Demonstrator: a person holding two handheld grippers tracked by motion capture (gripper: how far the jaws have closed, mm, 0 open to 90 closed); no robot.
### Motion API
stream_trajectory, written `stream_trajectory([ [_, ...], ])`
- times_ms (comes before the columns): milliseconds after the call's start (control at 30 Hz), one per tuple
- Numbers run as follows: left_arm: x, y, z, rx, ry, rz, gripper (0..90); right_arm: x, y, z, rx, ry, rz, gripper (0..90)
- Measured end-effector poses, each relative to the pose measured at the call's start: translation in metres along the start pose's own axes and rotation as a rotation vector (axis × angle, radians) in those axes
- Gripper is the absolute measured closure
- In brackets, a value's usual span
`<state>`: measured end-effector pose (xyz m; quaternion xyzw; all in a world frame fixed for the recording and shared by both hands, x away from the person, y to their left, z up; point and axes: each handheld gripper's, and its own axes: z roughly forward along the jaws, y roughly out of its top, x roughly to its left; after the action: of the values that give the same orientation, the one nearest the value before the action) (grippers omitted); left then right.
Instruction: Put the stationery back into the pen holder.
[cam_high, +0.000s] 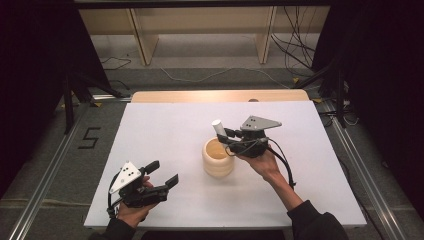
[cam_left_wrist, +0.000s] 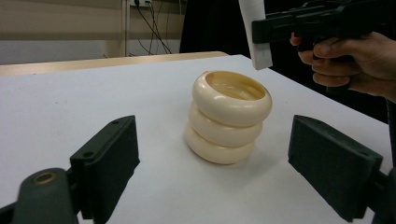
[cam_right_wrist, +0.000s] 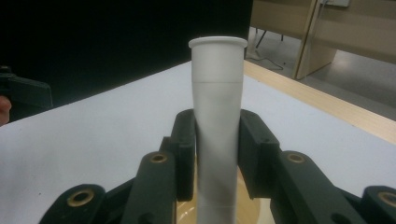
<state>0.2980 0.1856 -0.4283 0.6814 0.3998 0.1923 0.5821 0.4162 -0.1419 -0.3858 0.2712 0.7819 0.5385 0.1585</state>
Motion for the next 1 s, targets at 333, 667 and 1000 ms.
stream_trajectory([
  [333,0.0,0.0,0.0,-0.001,-0.001,-0.001,15.6,0.002,-0.005,0.013,0.014,0.013,0.009,69.5],
  [667,0.0,0.0,0.0,-0.001,-0.001,0.001,15.5,0.003,-0.012,0.02,0.036,0.018,0.01,69.5],
  [1000,0.0,0.0,0.0,0.001,-0.001,0.002,15.6,0.002,-0.017,0.023,0.043,0.027,0.033,69.3],
])
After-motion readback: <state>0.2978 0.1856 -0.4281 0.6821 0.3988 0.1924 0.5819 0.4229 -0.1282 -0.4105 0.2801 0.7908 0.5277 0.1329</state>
